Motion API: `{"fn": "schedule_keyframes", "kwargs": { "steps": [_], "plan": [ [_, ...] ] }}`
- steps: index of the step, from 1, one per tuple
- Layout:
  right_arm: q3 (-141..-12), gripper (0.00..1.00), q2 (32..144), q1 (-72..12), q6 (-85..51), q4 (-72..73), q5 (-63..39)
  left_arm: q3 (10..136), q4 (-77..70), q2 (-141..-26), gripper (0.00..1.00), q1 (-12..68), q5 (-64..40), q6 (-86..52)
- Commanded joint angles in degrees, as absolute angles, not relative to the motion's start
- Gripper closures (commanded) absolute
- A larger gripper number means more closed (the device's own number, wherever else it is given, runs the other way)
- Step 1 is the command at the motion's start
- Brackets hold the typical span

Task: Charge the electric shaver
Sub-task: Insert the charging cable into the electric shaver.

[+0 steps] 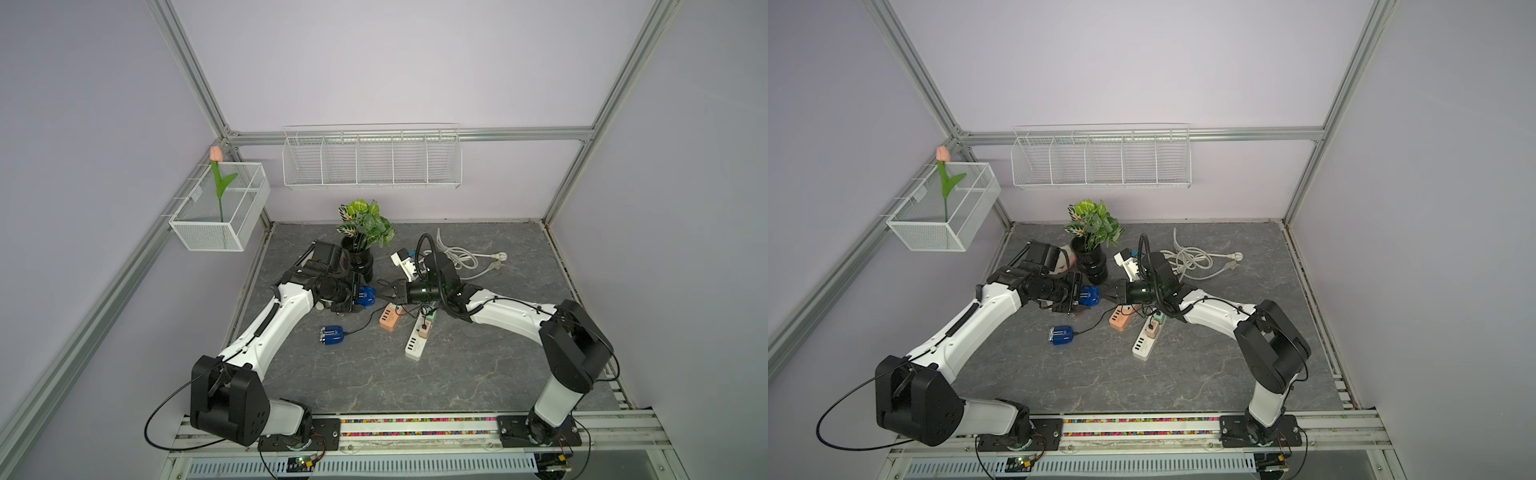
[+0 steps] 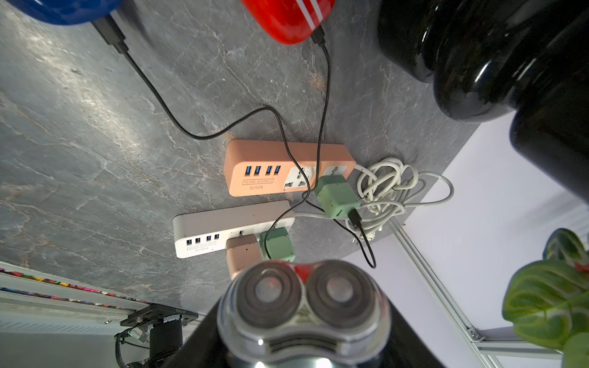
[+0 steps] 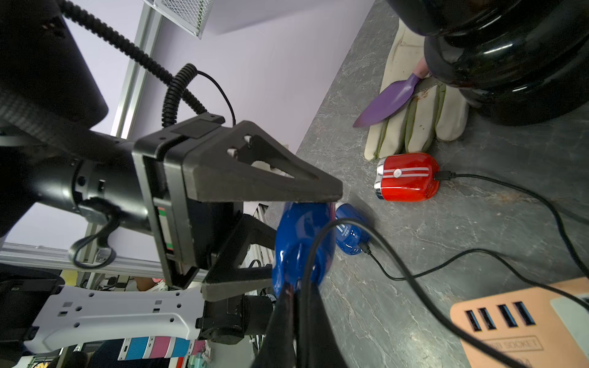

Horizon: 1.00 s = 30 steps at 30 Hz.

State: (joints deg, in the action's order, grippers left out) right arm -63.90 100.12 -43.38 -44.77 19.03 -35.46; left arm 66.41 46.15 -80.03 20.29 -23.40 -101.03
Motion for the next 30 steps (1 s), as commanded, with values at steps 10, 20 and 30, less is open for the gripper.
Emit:
{"fn": "schedule_keyframes", "kwargs": {
  "steps": [10, 20, 30],
  "plan": [
    [-66.0, 0.93, 101.2, -44.8, -42.4, 14.9, -35.7, 70.6, 40.8, -80.5, 1.0, 22.6, -29.2, -103.0],
    [-67.2, 0.93, 103.5, -45.5, -45.0, 19.3, -36.4, 69.5, 34.6, -81.0, 1.0, 26.0, -30.9, -108.0],
    [-66.9, 0.93, 105.9, -46.2, -47.8, 25.6, -36.0, 67.1, 27.0, -79.0, 1.0, 28.0, -33.1, -115.0]
  ]
}}
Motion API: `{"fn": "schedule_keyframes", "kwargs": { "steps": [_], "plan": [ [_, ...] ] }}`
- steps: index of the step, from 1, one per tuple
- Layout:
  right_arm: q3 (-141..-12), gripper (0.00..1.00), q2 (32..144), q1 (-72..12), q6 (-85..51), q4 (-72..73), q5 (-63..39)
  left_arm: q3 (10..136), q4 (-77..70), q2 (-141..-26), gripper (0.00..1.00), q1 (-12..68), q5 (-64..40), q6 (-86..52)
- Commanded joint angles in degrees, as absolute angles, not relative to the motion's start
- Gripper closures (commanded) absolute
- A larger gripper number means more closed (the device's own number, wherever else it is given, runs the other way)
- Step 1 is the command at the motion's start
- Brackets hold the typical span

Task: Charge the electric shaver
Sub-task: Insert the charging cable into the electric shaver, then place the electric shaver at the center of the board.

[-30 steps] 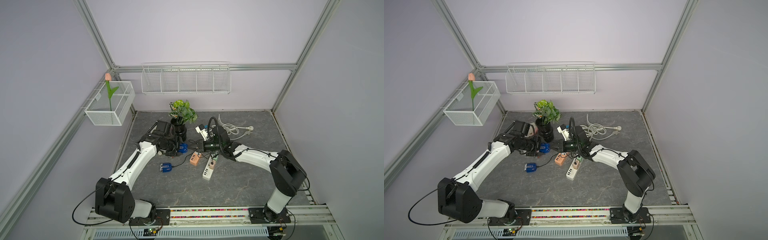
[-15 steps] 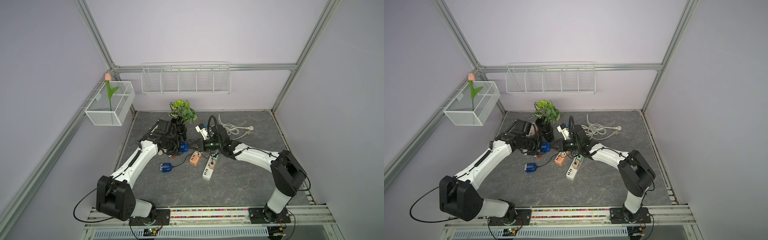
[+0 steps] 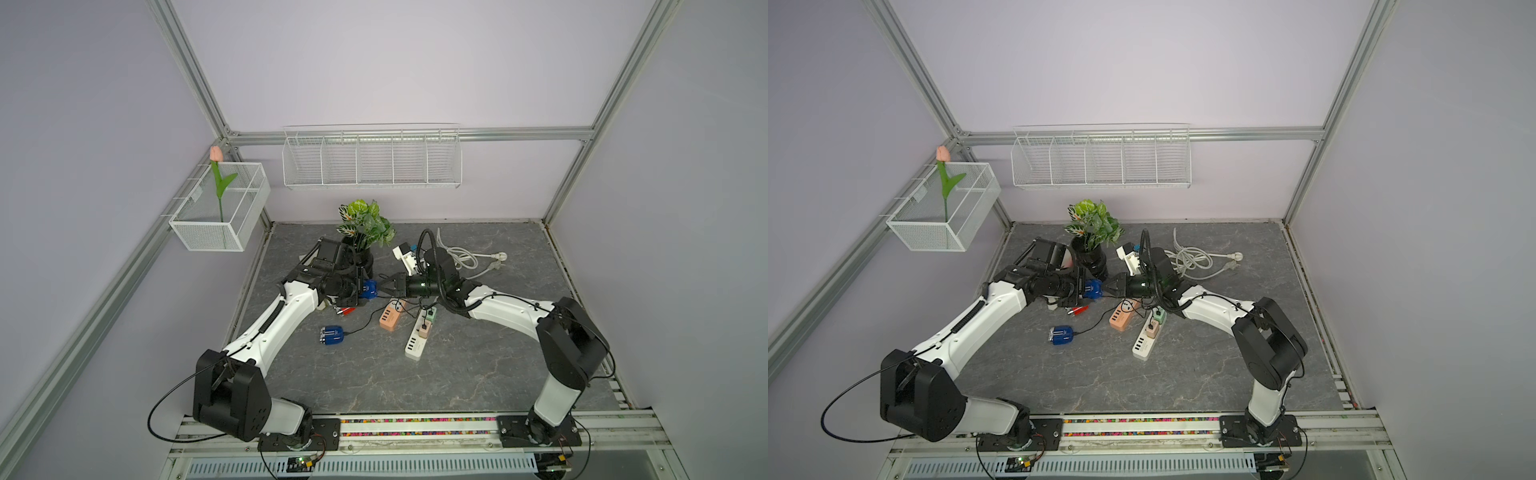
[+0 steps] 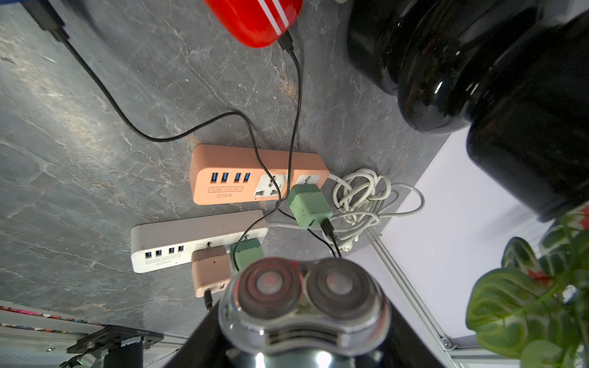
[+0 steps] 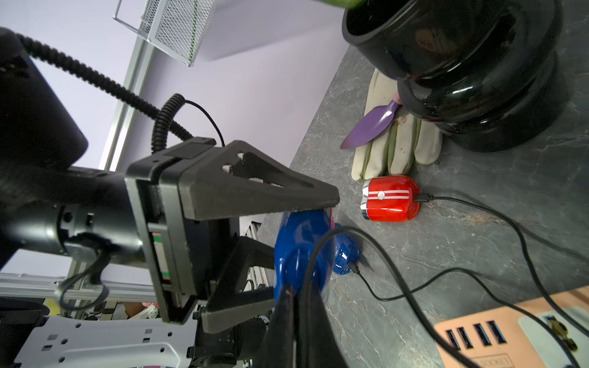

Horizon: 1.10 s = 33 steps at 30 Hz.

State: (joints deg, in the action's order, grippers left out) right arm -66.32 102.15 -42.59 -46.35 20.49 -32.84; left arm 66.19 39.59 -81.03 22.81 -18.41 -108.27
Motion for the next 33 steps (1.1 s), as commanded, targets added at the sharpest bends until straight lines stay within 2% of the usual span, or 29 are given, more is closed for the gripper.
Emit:
{"fn": "schedule_keyframes", "kwargs": {
  "steps": [1, 12, 14, 20, 23, 28, 33],
  "plan": [
    [-67.4, 0.93, 106.2, -46.3, -47.6, 25.3, -36.3, 67.3, 27.2, -78.8, 1.0, 28.1, -33.1, -114.9],
    [-69.2, 0.93, 105.3, -46.2, -43.4, 14.7, -35.8, 70.0, 34.5, -78.4, 1.0, 27.2, -31.7, -109.3],
    [-68.7, 0.85, 103.7, -45.6, -42.2, 11.7, -34.8, 70.5, 37.1, -78.1, 1.0, 26.3, -30.6, -107.4],
    [-67.8, 0.46, 96.6, -43.1, -41.6, 3.1, -34.0, 69.4, 42.0, -77.3, 1.0, 23.8, -27.0, -104.0],
    [-67.3, 0.31, 92.2, -41.7, -42.7, -0.8, -34.8, 67.4, 41.6, -76.9, 1.0, 23.3, -26.1, -104.2],
    [-70.3, 0.26, 88.4, -39.4, -39.7, -16.9, -39.3, 65.3, 42.3, -75.5, 1.0, 22.4, -24.1, -103.9],
    [-67.1, 0.25, 79.2, -35.3, -39.8, -20.1, -40.1, 64.9, 48.6, -74.1, 1.0, 21.5, -22.7, -98.7]
  ]
}}
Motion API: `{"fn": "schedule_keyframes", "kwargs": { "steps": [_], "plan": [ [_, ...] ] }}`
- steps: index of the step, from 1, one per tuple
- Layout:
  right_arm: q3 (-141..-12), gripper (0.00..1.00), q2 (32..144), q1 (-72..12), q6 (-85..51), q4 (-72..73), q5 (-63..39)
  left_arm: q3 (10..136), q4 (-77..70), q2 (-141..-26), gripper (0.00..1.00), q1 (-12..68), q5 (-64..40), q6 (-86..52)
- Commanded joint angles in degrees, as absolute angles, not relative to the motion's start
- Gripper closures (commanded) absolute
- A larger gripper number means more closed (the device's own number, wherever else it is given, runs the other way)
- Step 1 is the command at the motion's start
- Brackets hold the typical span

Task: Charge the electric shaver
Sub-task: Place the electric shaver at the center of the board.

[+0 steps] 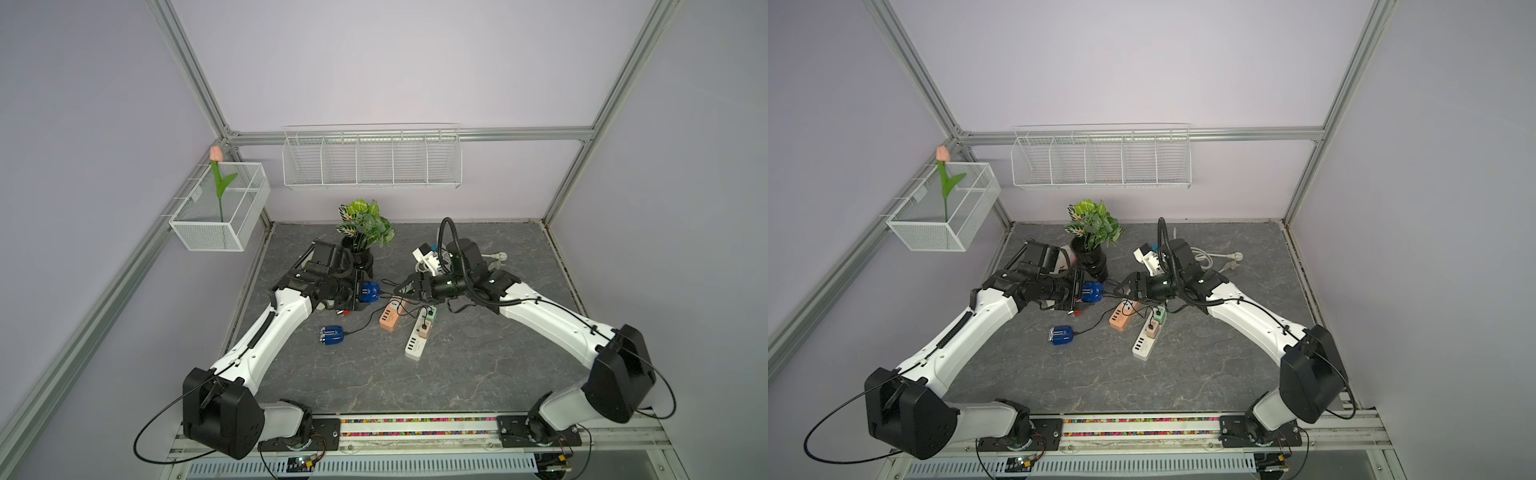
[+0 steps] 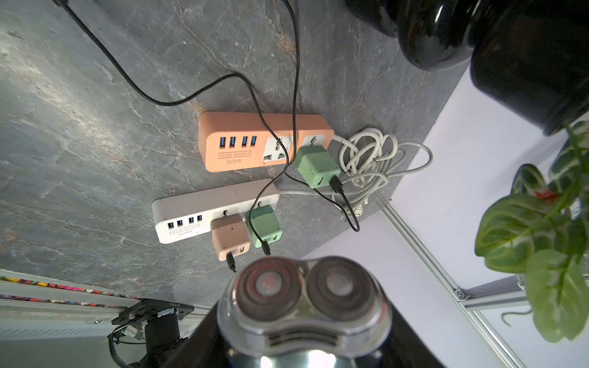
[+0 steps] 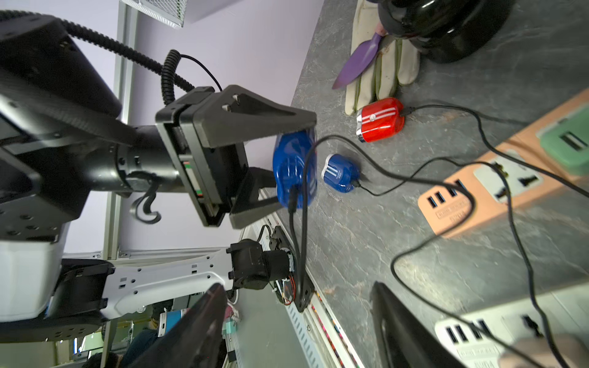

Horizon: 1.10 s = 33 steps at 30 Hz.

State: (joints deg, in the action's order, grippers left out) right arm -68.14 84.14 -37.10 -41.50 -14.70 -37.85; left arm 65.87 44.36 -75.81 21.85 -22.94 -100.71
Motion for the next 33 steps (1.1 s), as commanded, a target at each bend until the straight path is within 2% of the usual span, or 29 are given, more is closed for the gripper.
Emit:
{"fn": "schedule_keyframes", "kwargs": {
  "steps": [1, 5, 10, 16, 22, 27, 31, 33],
  "plan": [
    [-67.3, 0.25, 77.9, -34.7, -39.2, -21.3, -39.9, 64.3, 50.2, -73.6, 1.0, 21.5, -22.5, -97.2],
    [-67.1, 0.25, 74.9, -31.6, -36.1, -25.9, -37.9, 61.0, 58.3, -70.8, 1.0, 21.6, -19.1, -88.5],
    [-64.4, 0.26, 74.0, -28.8, -35.8, -25.0, -37.1, 54.2, 64.6, -68.0, 1.0, 21.6, -13.3, -81.3],
    [-63.1, 0.26, 75.0, -28.1, -34.4, -24.9, -35.4, 42.9, 54.2, -69.0, 1.0, 22.3, -11.6, -82.8],
    [-60.9, 0.26, 75.6, -27.6, -36.3, -22.6, -34.5, 41.2, 46.3, -76.8, 1.0, 24.8, -9.1, -85.6],
    [-60.7, 0.25, 74.9, -27.4, -35.6, -23.4, -31.9, 41.8, 47.2, -79.7, 1.0, 26.1, -6.8, -86.0],
    [-60.2, 0.25, 75.1, -27.4, -37.0, -22.1, -31.6, 39.0, 44.6, -81.2, 0.85, 26.3, -9.2, -86.8],
    [-59.9, 0.25, 75.1, -27.4, -37.2, -21.6, -31.5, 37.9, 43.7, -81.8, 0.7, 26.4, -10.1, -87.2]
  ]
}}
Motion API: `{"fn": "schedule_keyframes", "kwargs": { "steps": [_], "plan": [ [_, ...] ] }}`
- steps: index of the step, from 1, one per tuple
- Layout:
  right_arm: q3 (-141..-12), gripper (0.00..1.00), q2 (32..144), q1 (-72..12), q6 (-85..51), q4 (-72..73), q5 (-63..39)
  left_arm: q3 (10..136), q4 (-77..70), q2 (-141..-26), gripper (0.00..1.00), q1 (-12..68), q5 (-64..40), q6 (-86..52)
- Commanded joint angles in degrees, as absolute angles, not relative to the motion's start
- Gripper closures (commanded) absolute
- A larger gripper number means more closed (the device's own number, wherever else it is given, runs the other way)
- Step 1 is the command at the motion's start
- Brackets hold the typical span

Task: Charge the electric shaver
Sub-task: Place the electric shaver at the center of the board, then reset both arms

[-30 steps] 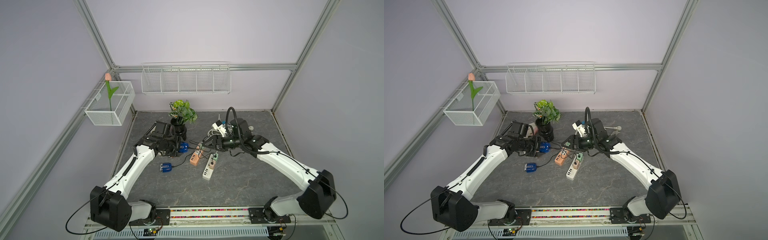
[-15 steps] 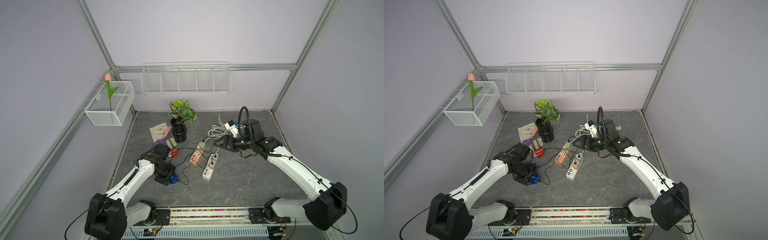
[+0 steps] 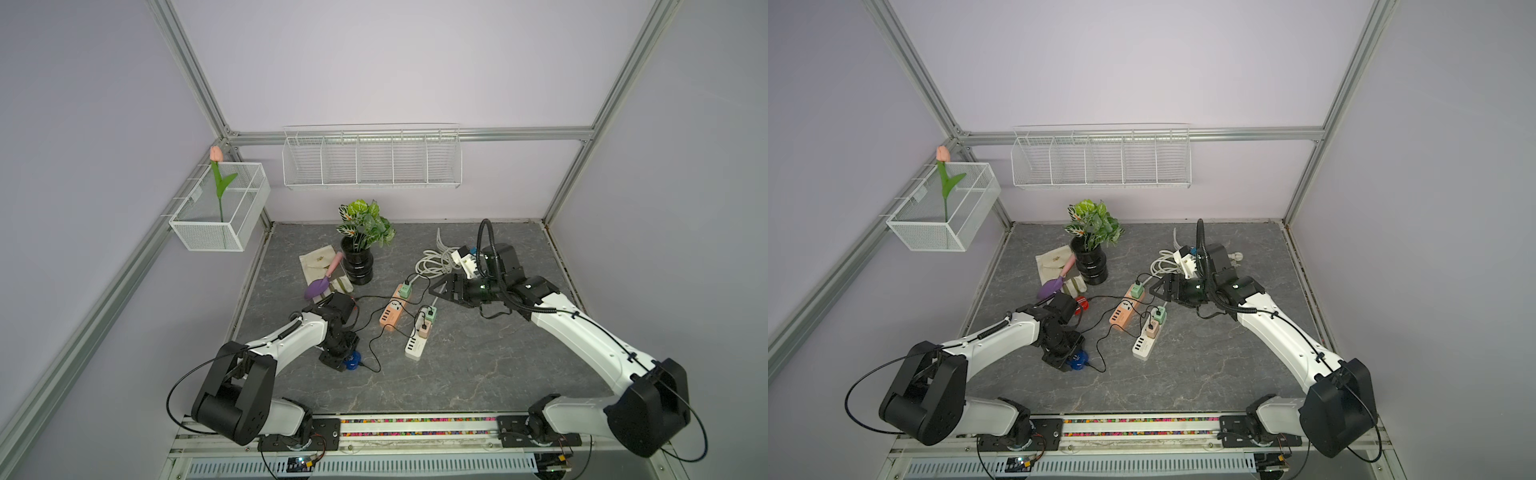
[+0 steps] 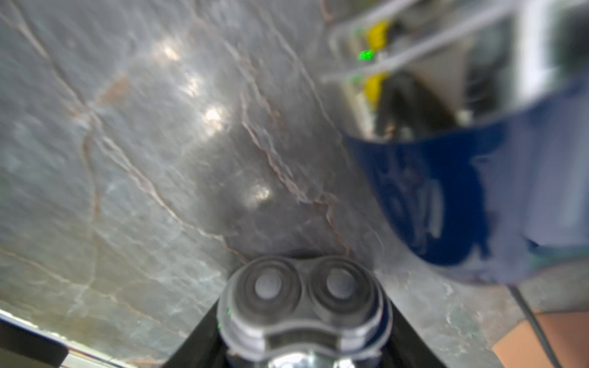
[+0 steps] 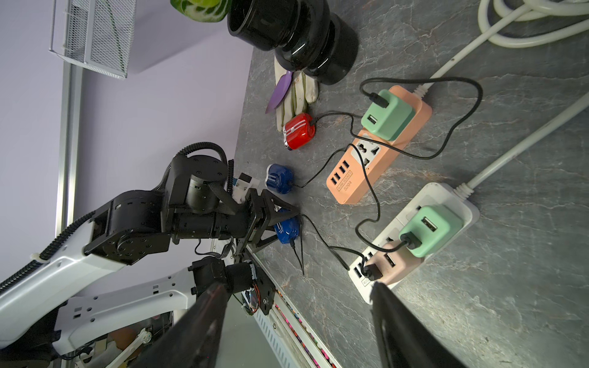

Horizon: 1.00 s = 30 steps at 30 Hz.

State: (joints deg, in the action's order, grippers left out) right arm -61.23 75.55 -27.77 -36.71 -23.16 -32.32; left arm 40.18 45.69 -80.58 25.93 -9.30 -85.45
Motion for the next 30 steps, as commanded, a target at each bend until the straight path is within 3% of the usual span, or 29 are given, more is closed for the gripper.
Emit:
{"fn": "schedule_keyframes", "kwargs": {
  "steps": [1, 4, 6, 9, 11, 13, 15, 16, 18, 22, 26, 30],
  "plan": [
    [-59.9, 0.25, 75.2, -27.4, -37.2, -21.7, -31.4, 37.7, 43.7, -81.9, 0.65, 26.5, -10.4, -87.2],
    [-59.9, 0.25, 75.2, -27.5, -37.3, -21.7, -31.0, 38.6, 45.2, -82.6, 0.52, 26.6, -10.4, -86.4],
    [-59.7, 0.25, 75.3, -27.5, -37.4, -21.5, -30.9, 39.2, 46.2, -83.0, 0.49, 26.6, -10.2, -86.1],
    [-59.5, 0.25, 75.3, -27.5, -37.6, -21.4, -30.8, 40.0, 47.1, -83.3, 0.33, 26.6, -10.4, -85.9],
    [-59.5, 0.25, 75.2, -27.4, -37.5, -21.7, -30.4, 41.3, 48.1, -82.6, 0.17, 26.8, -10.1, -85.1],
    [-59.8, 0.25, 74.9, -27.4, -37.1, -22.7, -29.2, 42.9, 50.0, -80.9, 0.13, 26.7, -8.9, -84.1],
    [-60.6, 0.2, 74.2, -27.4, -36.6, -24.5, -26.4, 45.4, 53.1, -77.9, 0.09, 26.7, -6.6, -83.0],
    [-61.3, 0.09, 73.8, -27.4, -36.0, -25.8, -24.7, 46.8, 55.0, -76.5, 0.07, 26.6, -5.3, -82.6],
    [-64.0, 0.11, 72.3, -27.4, -34.6, -30.7, -17.3, 51.4, 59.3, -73.3, 0.0, 25.9, -2.4, -79.6],
    [-66.5, 0.11, 65.6, -27.3, -31.9, -33.3, -1.2, 60.7, 64.8, -66.4, 0.0, 24.9, 10.1, -72.4],
    [-66.3, 0.11, 60.1, -27.1, -34.1, -34.8, 27.1, 63.2, 62.2, -61.9, 0.0, 16.0, 16.9, -64.6],
    [-49.0, 0.11, 56.0, -23.2, -21.2, -13.5, 40.5, 60.3, 58.9, -64.3, 0.0, 11.1, 35.4, -59.7]
  ]
}}
